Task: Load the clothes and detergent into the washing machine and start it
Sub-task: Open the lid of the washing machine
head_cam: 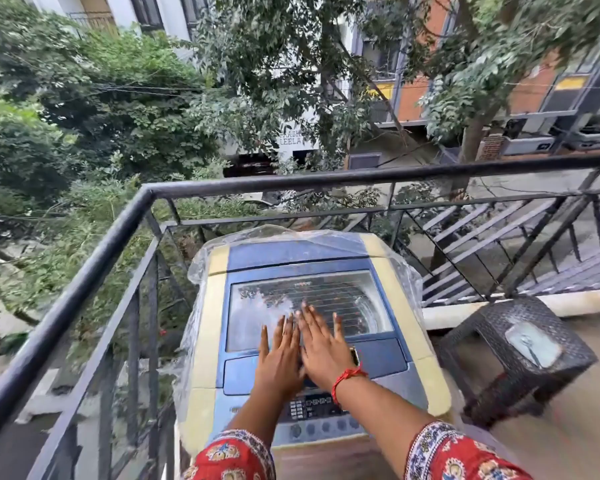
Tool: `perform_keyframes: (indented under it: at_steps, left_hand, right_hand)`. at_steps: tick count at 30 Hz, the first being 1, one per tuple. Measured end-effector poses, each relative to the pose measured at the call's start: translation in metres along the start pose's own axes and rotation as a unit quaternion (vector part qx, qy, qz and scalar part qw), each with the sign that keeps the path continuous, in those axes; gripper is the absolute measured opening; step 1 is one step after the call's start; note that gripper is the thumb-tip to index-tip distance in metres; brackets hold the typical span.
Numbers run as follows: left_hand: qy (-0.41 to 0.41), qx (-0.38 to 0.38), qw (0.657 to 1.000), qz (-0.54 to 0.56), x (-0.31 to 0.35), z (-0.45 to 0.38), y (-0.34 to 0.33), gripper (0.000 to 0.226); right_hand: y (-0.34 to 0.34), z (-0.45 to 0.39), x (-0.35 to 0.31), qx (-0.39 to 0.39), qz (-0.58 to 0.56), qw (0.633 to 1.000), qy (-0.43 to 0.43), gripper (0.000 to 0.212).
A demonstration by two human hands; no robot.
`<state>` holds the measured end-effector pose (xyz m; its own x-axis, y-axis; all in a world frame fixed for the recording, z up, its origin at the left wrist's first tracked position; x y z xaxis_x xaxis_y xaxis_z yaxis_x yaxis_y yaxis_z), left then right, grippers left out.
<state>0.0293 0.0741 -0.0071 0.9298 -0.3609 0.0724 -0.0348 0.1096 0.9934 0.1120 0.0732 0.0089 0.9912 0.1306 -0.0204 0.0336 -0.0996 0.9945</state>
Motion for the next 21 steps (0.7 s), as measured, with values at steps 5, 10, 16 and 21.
perform_keyframes:
  at_steps: [5, 10, 16, 21]
  left_hand:
    - [-0.005, -0.038, 0.999, 0.032, -0.013, 0.015, -0.036, 0.071]
    - [-0.023, -0.003, 0.999, 0.034, -0.015, 0.028, -0.036, 0.050]
    - [-0.054, 0.031, 0.997, 0.044, 0.005, 0.025, -0.032, 0.020]
    - [-0.103, -0.029, 0.994, 0.004, 0.015, 0.022, -0.039, 0.048]
  right_hand:
    - [-0.014, 0.016, -0.016, -0.049, -0.064, 0.996, -0.026, 0.063]
    - [-0.031, 0.030, -0.015, -0.058, -0.039, 0.996, -0.048, 0.048]
    - [-0.036, 0.040, 0.001, -0.067, -0.036, 0.994, -0.085, 0.033]
    - [-0.041, 0.040, 0.002, -0.089, -0.088, 0.992, -0.034, 0.073]
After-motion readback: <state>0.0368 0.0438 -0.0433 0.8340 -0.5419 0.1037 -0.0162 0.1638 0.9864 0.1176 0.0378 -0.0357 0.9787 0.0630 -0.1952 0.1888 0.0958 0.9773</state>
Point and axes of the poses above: each hand's wrist, its own z-axis away from the middle knuckle, its own y-axis out of the back of the hand, x = y × z, the point moved 8 cm from there along -z, towards the middle knuckle, and after that the axes turned 1 degree about z, right-handed, at the moved point
